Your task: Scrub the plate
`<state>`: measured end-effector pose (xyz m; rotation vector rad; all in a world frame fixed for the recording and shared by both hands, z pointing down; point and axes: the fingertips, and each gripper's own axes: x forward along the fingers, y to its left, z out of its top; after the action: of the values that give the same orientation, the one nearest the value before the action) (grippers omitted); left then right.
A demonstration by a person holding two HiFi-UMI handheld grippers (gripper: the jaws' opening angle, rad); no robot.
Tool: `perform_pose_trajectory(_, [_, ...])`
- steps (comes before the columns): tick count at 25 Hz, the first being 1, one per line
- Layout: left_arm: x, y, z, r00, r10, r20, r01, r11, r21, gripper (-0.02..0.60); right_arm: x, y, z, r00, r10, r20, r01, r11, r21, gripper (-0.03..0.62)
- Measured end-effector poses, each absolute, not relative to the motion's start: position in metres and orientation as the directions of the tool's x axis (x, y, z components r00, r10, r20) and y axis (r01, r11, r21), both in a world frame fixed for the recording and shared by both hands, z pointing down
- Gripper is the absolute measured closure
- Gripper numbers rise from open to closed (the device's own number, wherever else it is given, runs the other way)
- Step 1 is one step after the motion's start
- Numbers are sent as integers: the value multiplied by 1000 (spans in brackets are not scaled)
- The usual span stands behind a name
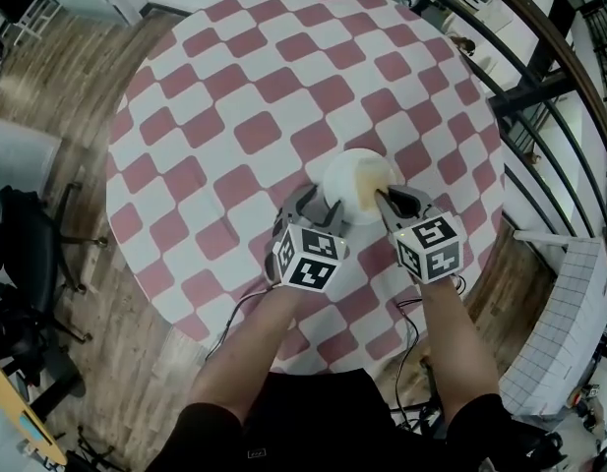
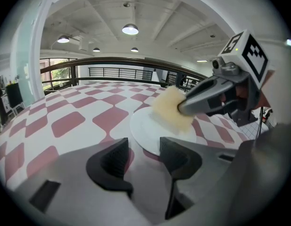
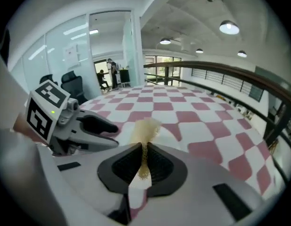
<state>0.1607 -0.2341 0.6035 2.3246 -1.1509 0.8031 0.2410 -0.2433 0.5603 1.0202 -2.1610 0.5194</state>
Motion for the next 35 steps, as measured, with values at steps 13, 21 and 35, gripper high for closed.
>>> perform_pose_trajectory(13, [162, -234, 608, 474, -550, 688, -815, -570, 106, 373, 213, -212, 604, -461, -336, 821, -689, 719, -93, 556])
perform_pose_trajectory(21, [160, -237, 606, 470, -567, 677, -829, -546, 118, 368, 244, -212, 603, -420, -354, 836, -699, 714, -48, 556])
perform_pose_trajectory(35, [160, -243, 605, 447, -599, 664, -841, -535, 85, 368, 334, -248, 605, -219, -445, 868, -783, 611, 115, 556])
